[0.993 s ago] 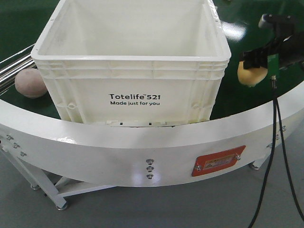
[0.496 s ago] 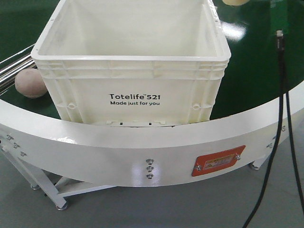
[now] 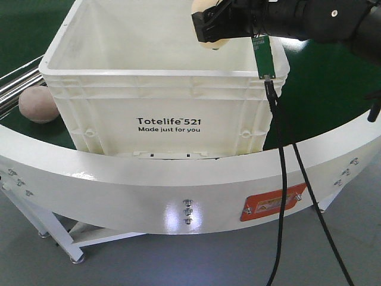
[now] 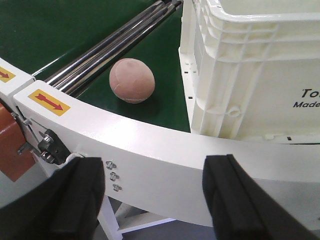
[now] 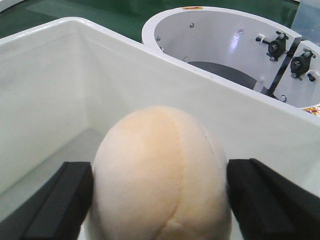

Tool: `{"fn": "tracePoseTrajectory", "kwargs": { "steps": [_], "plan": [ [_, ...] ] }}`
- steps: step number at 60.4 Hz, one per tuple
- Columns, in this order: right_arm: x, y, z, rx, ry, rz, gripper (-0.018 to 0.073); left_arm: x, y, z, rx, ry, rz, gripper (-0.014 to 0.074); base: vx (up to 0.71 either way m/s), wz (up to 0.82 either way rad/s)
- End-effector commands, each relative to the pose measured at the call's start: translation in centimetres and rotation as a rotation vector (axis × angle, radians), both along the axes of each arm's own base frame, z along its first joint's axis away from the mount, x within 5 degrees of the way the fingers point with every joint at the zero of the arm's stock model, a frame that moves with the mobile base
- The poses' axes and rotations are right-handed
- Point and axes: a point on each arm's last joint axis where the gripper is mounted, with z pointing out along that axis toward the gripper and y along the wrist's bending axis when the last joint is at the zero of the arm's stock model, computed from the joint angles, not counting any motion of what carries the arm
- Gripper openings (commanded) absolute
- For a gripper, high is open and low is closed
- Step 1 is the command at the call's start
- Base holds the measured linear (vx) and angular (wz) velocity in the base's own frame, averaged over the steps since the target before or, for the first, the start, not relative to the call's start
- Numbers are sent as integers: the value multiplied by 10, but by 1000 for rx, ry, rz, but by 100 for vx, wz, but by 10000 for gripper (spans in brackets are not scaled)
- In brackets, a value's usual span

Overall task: Place moving items into box and shelve
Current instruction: 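Lift the yellow toy with the right gripper and drop it into the tote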

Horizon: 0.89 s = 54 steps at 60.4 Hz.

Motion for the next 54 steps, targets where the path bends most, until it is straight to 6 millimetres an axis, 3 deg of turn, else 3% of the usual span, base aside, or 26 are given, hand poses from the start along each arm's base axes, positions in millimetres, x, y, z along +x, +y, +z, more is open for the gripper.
{"fn": "tracePoseTrajectory", "kwargs": {
  "steps": [1, 12, 25, 31, 40, 54],
  "plan": [
    [-9, -9, 41, 86, -144, -38, 710, 4, 0, 15, -14, -97, 3, 538, 0, 0],
    [-27, -16, 62, 96, -170, -23, 718, 4, 0, 15, -11, -95, 3, 580, 0, 0],
    [-73, -31, 93, 116, -98, 25, 666, 21, 2, 20, 36, 21, 24, 720, 0, 0],
    [-96, -44, 105, 138, -44, -21, 648, 46, 3, 17, 63, 125, 27, 723, 0, 0],
    [-116, -63, 104, 89, -43, -111, 628, 95, 7, 11, 163, 266, 43, 716, 0, 0],
    [-126, -72, 93, 19, -45, -139, 581, 183, 30, -8, 182, 477, 92, 706, 0, 0]
  ]
}}
